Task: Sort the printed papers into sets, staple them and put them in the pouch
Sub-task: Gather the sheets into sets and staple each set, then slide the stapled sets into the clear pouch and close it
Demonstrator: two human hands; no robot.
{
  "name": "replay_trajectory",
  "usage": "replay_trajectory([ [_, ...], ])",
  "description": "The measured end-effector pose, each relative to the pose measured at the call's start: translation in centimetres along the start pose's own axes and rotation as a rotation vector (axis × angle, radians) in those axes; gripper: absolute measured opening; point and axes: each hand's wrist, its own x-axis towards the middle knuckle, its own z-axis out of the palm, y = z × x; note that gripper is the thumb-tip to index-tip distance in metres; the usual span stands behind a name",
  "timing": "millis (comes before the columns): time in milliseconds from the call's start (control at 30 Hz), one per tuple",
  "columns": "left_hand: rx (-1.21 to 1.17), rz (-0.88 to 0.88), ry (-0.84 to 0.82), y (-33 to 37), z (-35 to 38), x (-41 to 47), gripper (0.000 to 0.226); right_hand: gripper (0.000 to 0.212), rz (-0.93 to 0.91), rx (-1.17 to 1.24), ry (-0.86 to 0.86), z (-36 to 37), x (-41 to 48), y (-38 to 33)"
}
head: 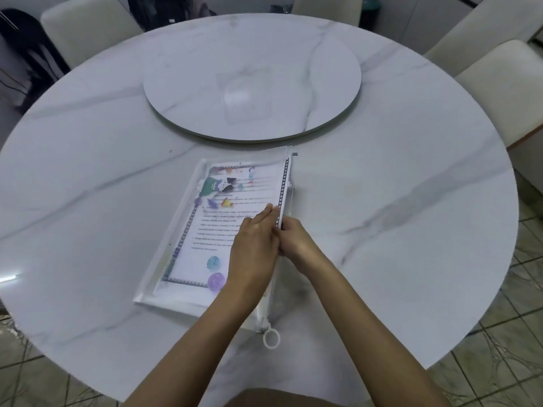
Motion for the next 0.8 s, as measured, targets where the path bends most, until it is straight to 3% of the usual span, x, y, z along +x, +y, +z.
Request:
replay_trajectory([
  [167,-0.052,-0.002,0.008,-0.5,-0.4,-0.2,0.052,0.023,0.100,0.152,-0.212,-0.4,0.1,-0.1],
  [367,-0.065,0.007,0.013,-1.5,0.0,0.2,0.054,0.022,0.013,0.215,-0.007,-2.6,-1.5,0.9],
  [500,-0.061,0.006,-0.014,-2.4,0.8,0.3,0.053,0.022,0.051,0.119,0.158,-3.6,-2.9,2.9],
  [667,-0.025,0.045,-0.166,-4.9,1.6,-0.9,0.050,0.016,0.177,0.022,0.095,-3.7,-4.6,5.2],
  [800,0.020,0.092,-0.168,-7.7,1.7,-3.5,0.046,0.014,0.181,-0.086,0.032,-2.6,-5.8,5.9],
])
